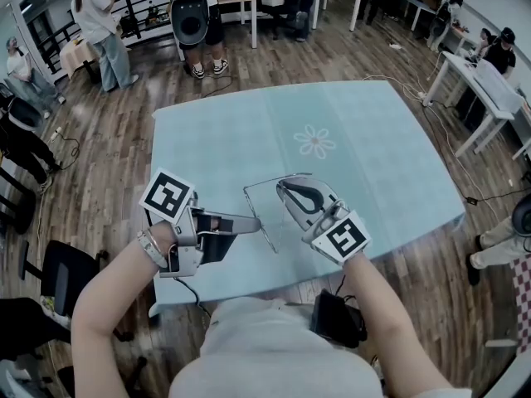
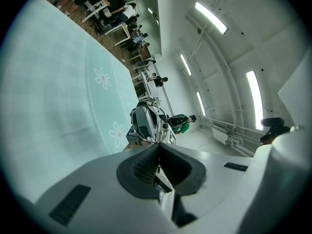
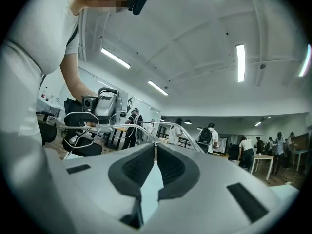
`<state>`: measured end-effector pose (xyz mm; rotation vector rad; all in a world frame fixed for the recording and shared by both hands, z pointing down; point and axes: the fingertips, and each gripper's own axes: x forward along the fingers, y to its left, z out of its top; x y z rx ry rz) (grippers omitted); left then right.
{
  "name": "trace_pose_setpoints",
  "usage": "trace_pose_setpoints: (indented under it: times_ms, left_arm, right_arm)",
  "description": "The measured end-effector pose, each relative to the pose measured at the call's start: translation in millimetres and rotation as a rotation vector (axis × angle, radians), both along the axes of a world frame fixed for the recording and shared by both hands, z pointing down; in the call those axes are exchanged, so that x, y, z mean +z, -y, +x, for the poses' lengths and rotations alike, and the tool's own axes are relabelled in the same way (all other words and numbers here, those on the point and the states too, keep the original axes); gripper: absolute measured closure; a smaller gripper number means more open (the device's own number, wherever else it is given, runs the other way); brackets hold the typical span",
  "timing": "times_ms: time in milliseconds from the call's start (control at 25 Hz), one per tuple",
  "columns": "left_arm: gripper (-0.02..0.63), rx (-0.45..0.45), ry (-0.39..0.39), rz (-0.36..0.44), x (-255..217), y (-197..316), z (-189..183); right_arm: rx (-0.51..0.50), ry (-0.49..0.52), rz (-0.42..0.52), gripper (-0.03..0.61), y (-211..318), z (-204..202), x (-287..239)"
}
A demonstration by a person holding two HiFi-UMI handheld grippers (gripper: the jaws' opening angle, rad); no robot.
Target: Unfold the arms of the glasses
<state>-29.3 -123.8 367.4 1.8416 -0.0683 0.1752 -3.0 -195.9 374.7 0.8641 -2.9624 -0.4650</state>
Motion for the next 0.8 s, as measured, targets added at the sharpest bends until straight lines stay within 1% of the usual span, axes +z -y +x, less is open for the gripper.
trace_pose_setpoints:
  times_ms: [240,400,600,800]
  left_arm:
    - [0.606,-0.007,0.010,0.000,1,2,2]
    - [0.606,-0.009,0.013,0.002,-1,3,3]
    - [0.606,-0.012,0.013,0.004,0,5,-3]
    - [0.606,-0.027,0.016,0.004,1,5,0]
  right_arm:
    - [0.037,0.005,-0.028,0.555,0,13,-4]
    - [0.022,0.035,-0.023,0.554,-2,15,-9]
    - [0.020,0.085,-0.060,0.554,-1,11,-8]
    - [0.031,0.131,-0.085,0.554,-4,25,-8]
